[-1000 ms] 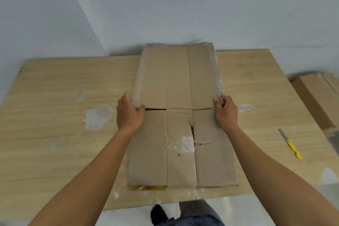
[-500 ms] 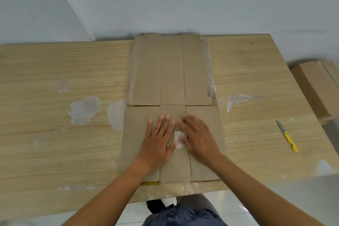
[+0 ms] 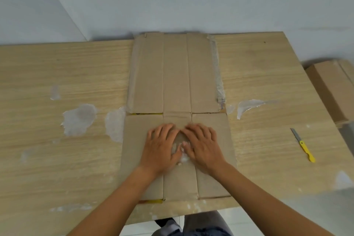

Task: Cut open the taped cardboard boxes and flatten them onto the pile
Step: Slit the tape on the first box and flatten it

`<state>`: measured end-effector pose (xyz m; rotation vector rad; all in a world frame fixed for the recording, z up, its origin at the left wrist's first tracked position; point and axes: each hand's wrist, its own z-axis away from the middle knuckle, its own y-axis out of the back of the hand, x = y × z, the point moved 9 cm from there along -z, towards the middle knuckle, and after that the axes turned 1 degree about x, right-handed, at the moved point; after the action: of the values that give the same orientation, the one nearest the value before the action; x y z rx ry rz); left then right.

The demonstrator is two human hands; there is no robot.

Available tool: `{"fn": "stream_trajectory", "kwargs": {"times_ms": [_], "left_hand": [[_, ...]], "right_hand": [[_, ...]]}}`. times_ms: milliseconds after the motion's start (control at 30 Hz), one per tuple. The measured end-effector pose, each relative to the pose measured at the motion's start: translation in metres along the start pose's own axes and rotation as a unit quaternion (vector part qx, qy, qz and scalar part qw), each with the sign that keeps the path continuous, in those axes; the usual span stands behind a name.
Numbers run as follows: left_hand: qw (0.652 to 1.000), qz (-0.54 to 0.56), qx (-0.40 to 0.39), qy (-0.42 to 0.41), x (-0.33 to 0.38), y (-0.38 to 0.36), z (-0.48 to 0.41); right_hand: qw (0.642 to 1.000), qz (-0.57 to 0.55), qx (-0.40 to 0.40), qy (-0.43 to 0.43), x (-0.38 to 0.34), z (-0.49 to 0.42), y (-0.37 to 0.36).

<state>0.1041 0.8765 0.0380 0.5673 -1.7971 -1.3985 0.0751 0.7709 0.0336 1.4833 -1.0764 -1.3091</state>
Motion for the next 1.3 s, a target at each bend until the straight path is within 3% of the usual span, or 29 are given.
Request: {"fn": "stream_trajectory", "kwargs": {"times_ms": [67, 167, 333, 533, 700, 933, 1300], "left_hand": [[0.999, 0.017, 0.027, -0.001, -0.009, 0.011, -0.023], [0.999, -0.007, -0.018, 0.026, -0.034, 0.003, -0.058], [0.995, -0.038, -0.087, 0.043, -0.053, -0.024, -0.088], [0.995, -0.061, -0.061, 0.050, -0.053, -0.029, -0.091], [0.997, -0.036, -0.063, 0.038, -0.059, -0.027, -0.123], [0.993, -0.044, -0.079, 0.082, -0.103, -0.018, -0.222], [0.990, -0.101, -0.043, 0.084, -0.139, -0.022, -0.297]], "right_hand": [[0.998, -0.037, 0.018, -0.039, 0.017, -0.022, 0.009], [0.996, -0.029, -0.017, -0.080, 0.040, -0.058, 0.005], [0.993, 0.033, -0.106, -0.039, 0.050, -0.096, -0.022], [0.995, 0.061, -0.074, -0.023, 0.053, -0.103, -0.030], [0.999, 0.012, -0.008, -0.048, 0.065, -0.149, -0.008], [0.992, 0.011, -0.108, -0.058, 0.095, -0.241, -0.016], [0.991, 0.085, -0.089, -0.055, 0.122, -0.308, -0.034]]}}
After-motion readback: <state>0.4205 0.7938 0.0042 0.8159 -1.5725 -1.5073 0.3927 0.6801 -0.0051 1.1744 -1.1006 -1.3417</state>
